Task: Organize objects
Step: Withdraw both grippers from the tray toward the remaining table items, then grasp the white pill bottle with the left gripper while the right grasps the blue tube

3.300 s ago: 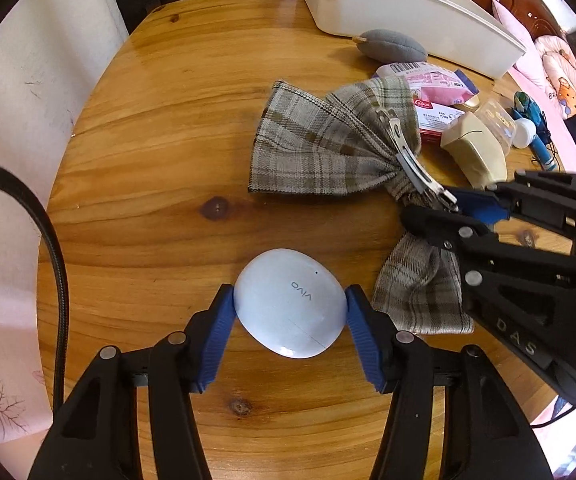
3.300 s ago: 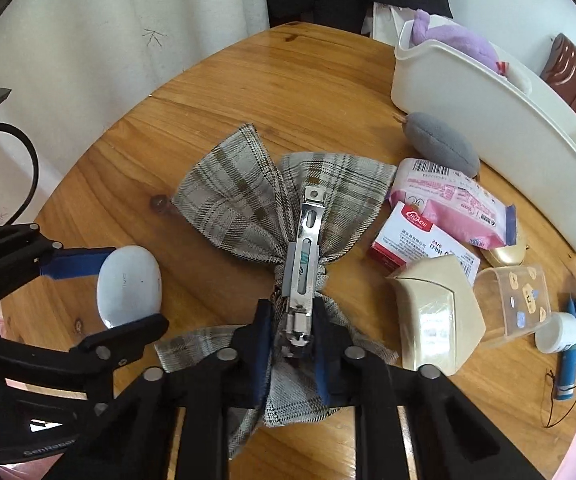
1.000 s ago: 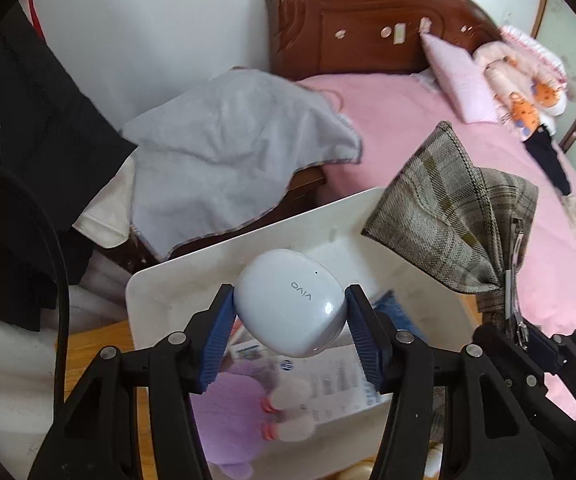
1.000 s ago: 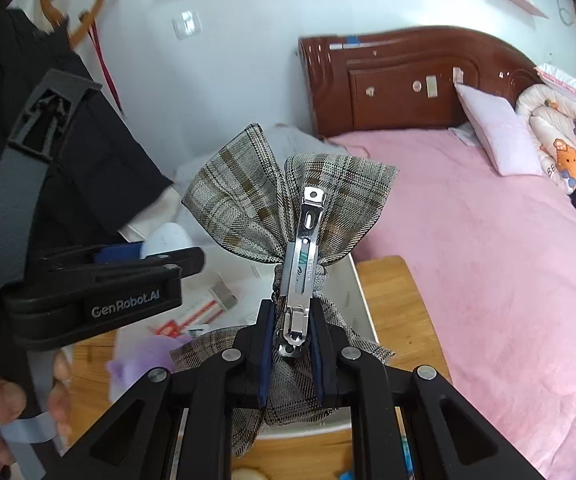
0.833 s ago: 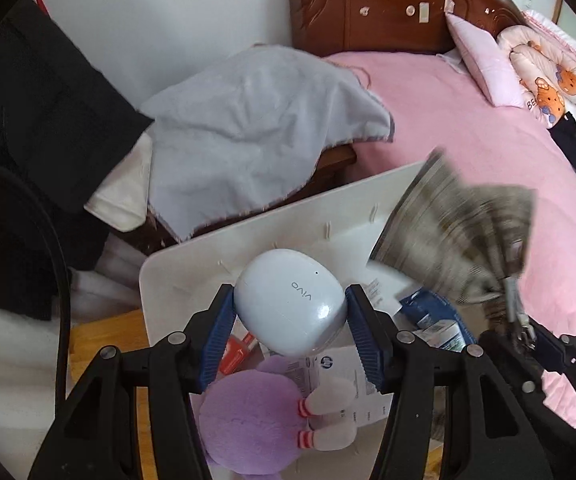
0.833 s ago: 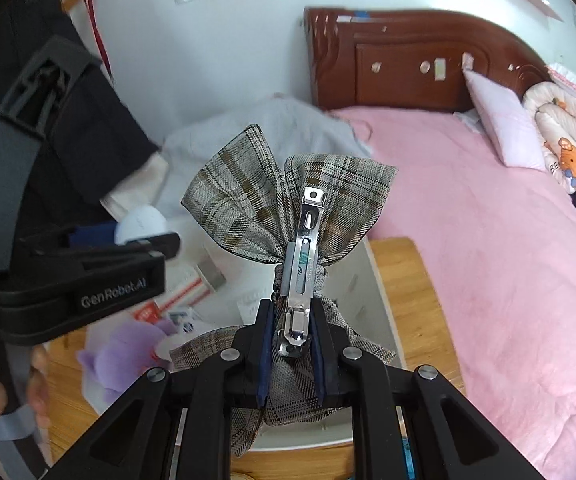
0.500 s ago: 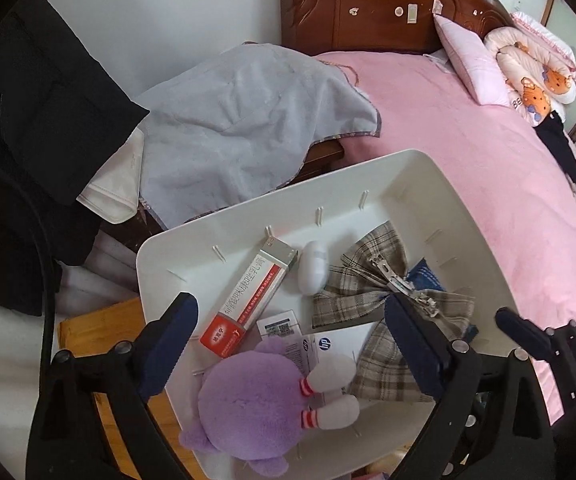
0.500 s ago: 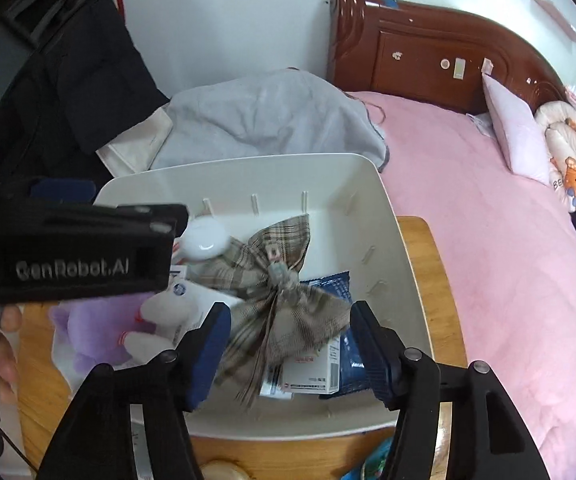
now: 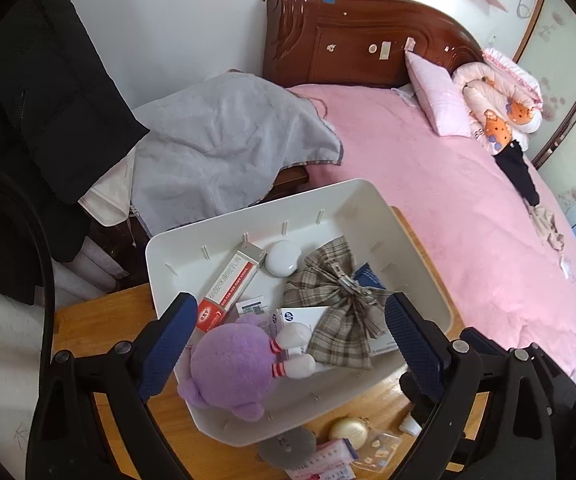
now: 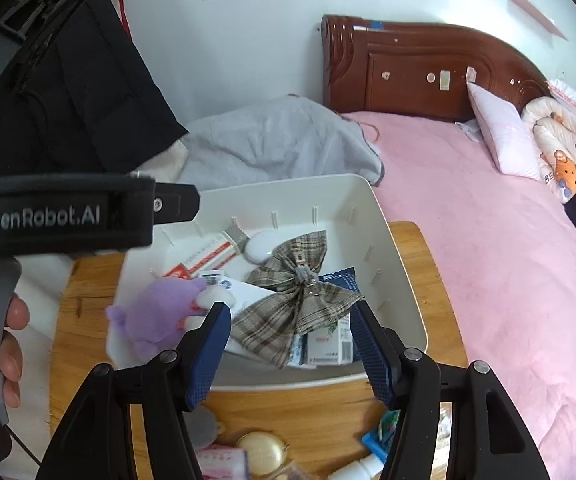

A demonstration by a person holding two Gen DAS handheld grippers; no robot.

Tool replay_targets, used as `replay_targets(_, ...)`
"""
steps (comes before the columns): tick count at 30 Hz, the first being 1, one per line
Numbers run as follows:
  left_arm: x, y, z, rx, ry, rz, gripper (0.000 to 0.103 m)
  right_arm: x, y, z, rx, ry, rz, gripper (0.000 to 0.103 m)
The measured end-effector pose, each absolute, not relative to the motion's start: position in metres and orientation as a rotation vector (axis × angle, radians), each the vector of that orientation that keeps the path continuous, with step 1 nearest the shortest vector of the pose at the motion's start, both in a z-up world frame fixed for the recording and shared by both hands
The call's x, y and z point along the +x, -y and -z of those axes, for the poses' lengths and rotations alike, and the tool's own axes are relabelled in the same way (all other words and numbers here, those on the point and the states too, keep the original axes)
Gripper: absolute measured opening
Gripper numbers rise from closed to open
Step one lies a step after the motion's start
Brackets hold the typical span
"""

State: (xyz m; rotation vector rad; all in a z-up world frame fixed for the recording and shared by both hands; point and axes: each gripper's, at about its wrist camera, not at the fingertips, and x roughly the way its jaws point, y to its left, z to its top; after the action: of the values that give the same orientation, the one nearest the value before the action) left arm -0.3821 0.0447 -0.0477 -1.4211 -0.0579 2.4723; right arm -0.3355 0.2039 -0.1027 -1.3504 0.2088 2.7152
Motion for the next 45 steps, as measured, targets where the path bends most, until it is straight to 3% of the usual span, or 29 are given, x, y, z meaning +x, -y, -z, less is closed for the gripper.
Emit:
replay_targets(12,-0.337,-0.044,-0.007,-1.307,0.093,-2.547,0.096,-0.283,-0.190,0.058,-1.240,-0.280,-2.860,0.063)
replay_targets(22,-0.309,-0.096,-0.017,-1.286,0.124,-2.559,0.096,-0.238,-0.230,0.043,-1.179,-0.277,-2.938,0.063)
replay_targets(33,-0.292,-0.171,0.018,-1.319,0.119,-2.466,0.096,-0.183,-0.295,0.077,-1.136,-0.293,-2.877,0.063)
replay_targets(45,-0.292,-0.204,0.091,-1.489,0.172,-2.374,0.096,-0.133,-0.316,0.137,-1.209,-0.163,-2.889,0.063)
